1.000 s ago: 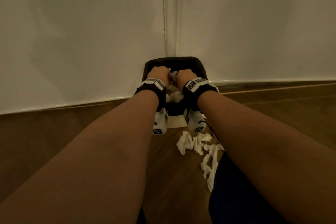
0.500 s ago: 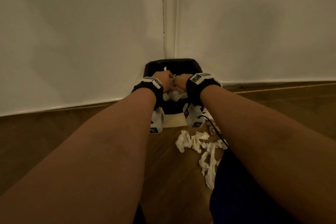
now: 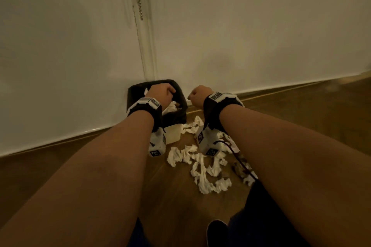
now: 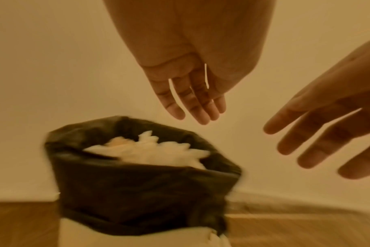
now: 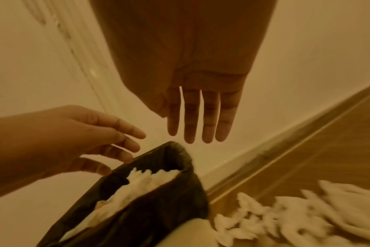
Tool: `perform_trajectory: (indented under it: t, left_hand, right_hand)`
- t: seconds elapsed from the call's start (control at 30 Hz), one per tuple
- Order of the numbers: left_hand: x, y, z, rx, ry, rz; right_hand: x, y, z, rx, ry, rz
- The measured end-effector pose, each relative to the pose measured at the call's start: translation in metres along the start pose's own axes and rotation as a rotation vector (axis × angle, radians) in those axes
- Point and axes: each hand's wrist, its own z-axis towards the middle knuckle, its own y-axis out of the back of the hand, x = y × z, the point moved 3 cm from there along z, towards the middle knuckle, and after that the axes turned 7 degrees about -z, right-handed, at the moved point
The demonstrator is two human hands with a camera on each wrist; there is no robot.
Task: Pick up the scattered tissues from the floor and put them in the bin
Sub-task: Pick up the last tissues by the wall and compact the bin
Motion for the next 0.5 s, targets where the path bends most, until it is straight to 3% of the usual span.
perform_trajectory:
  t: [0.23, 0.5]
  left_hand:
    - [-0.052, -0.023, -0.035, 0.088, -0.069, -0.022]
    - [-0.014, -0.076, -0.093, 0.231, 0.089, 0.001]
  right_hand:
    - [-0.057, 0.011, -0.058, -0.033, -0.085, 0.021]
    - [-0.116, -0.045, -0.088, 0.172, -0.206, 0.009]
